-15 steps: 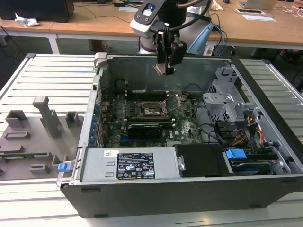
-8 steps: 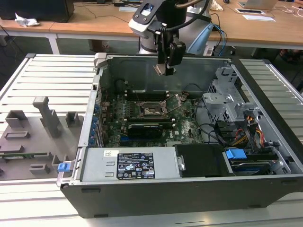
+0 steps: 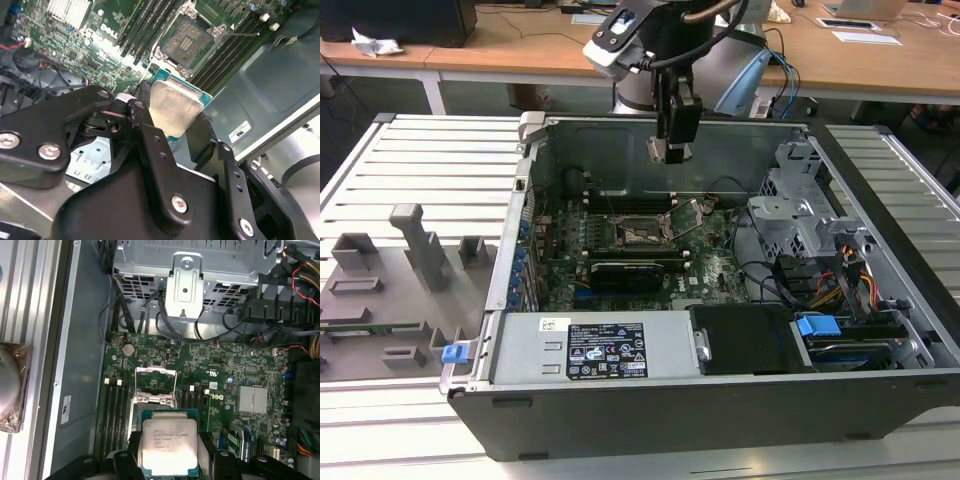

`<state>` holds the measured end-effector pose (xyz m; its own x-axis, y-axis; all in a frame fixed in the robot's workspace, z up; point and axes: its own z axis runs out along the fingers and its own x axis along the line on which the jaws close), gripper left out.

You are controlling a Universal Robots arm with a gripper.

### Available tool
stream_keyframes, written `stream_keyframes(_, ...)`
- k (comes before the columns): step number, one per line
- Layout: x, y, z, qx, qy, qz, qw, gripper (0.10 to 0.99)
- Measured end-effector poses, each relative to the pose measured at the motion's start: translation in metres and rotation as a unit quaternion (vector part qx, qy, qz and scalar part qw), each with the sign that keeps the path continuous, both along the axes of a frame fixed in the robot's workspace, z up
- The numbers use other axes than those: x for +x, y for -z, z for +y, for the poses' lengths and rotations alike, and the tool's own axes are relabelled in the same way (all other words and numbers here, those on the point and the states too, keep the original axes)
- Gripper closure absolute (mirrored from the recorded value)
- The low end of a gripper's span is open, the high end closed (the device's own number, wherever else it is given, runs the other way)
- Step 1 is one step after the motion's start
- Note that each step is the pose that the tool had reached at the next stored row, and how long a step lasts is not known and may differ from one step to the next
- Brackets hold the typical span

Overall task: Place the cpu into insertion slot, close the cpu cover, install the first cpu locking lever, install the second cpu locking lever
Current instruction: 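Place the cpu into insertion slot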

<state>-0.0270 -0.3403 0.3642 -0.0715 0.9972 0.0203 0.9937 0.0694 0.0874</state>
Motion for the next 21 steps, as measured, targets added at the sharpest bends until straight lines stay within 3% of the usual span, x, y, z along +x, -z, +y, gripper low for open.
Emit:
stream_keyframes(5,-0.0042,0.0021,0.0000,0.0001,0.001,-0.0001,1.0000,0.557)
stream_keyframes(21,-0.0046,0.0180,0.0000,0.0000,0.003,0.0004,1.0000,0.557)
